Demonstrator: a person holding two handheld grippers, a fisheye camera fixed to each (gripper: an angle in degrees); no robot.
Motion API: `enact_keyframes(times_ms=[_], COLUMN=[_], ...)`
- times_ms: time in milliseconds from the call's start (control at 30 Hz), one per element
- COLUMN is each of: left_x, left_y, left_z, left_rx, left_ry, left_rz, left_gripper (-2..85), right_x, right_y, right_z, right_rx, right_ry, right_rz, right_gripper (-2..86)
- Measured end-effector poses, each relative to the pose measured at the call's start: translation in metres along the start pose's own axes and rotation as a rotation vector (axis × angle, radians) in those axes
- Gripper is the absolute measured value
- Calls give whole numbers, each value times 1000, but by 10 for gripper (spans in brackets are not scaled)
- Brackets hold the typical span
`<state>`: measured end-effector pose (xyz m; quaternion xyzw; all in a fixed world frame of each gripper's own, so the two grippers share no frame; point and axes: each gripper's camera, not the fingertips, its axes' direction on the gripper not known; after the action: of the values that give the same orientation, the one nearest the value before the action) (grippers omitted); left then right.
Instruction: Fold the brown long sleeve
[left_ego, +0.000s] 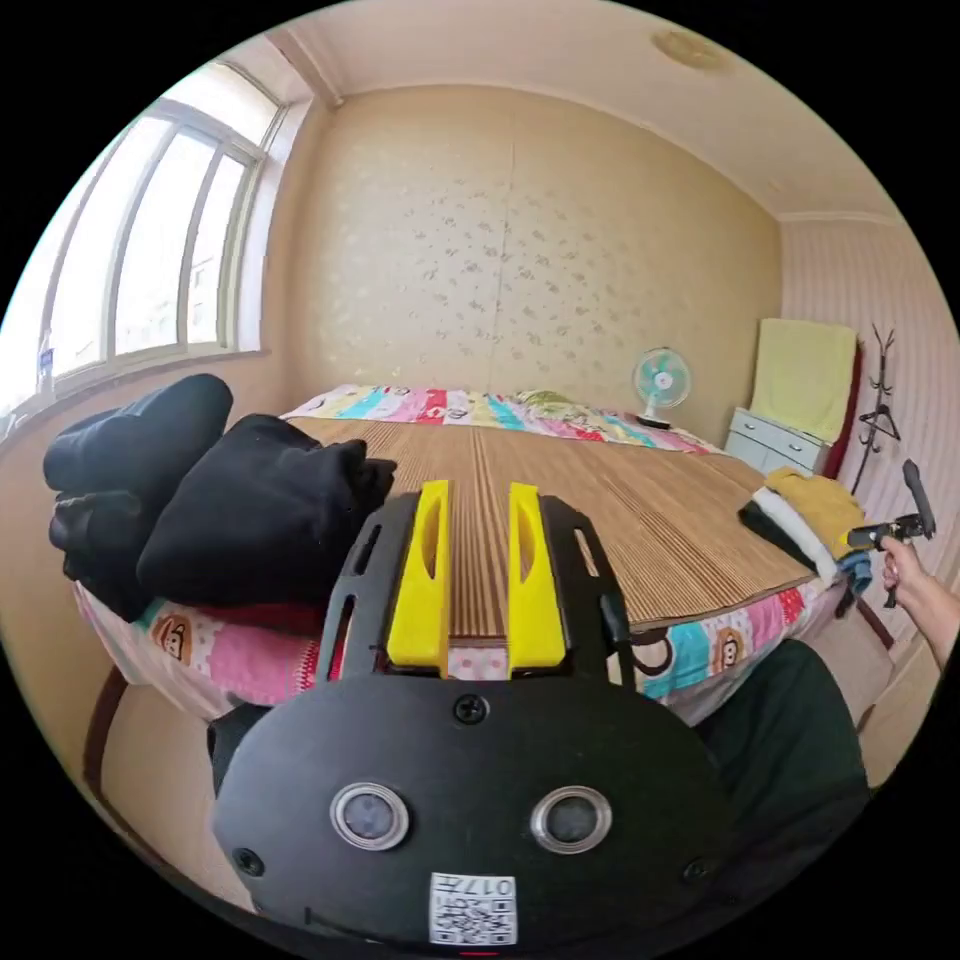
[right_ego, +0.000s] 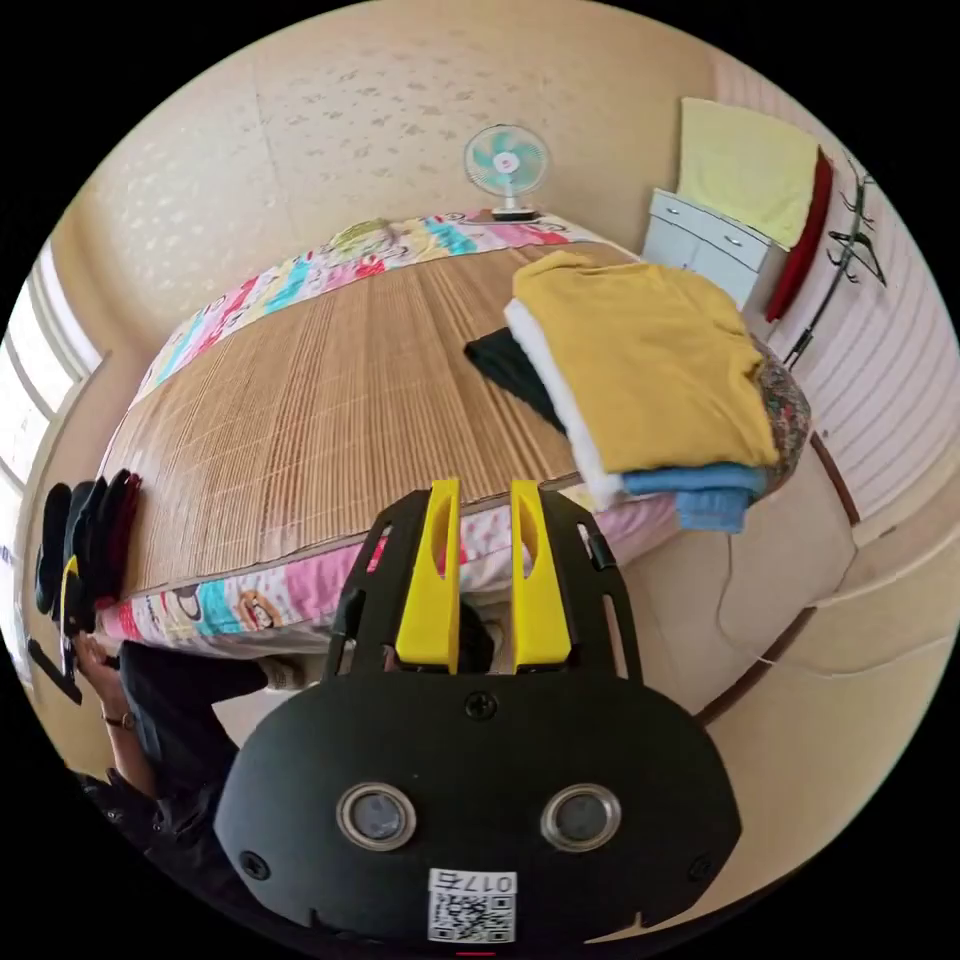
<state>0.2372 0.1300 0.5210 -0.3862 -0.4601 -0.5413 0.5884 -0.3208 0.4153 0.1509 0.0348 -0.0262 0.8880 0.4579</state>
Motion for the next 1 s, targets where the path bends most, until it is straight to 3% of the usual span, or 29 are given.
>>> enact_keyframes(times_ms=[167, 267, 333, 467, 633, 800, 900, 1000], left_x=[-3, -32, -52, -89, -116, -152, -174, -193], left_y=[20, 26, 21, 21, 9, -3, -11, -23], left_z=[72, 107, 105, 108, 109, 107, 104, 102], left_rx=[-323, -479, -442, -399, -395, -370, -360, -365], left_ry=[-23, -19, 13, 49, 70, 114, 143, 146], left_rz=[88, 45, -13, -79, -104, -146, -178, -196], left_gripper=[120, 94, 81, 28, -4, -9, -10, -10], right_x=[41, 49, 35, -37, -142, -210, -211, -202], right_y=[-16, -41, -70, -108, -100, -26, -2, -7], right_z=[-6, 25, 51, 2, -100, -109, -96, -62], right_rx=[126, 15, -157, 4, 222, 185, 216, 173], right_ry=[151, 118, 195, 190, -131, -440, -556, -461], right_rz=[164, 181, 157, -64, -296, -612, -566, -436], right_gripper=[96, 87, 61, 31, 17, 19, 42, 90])
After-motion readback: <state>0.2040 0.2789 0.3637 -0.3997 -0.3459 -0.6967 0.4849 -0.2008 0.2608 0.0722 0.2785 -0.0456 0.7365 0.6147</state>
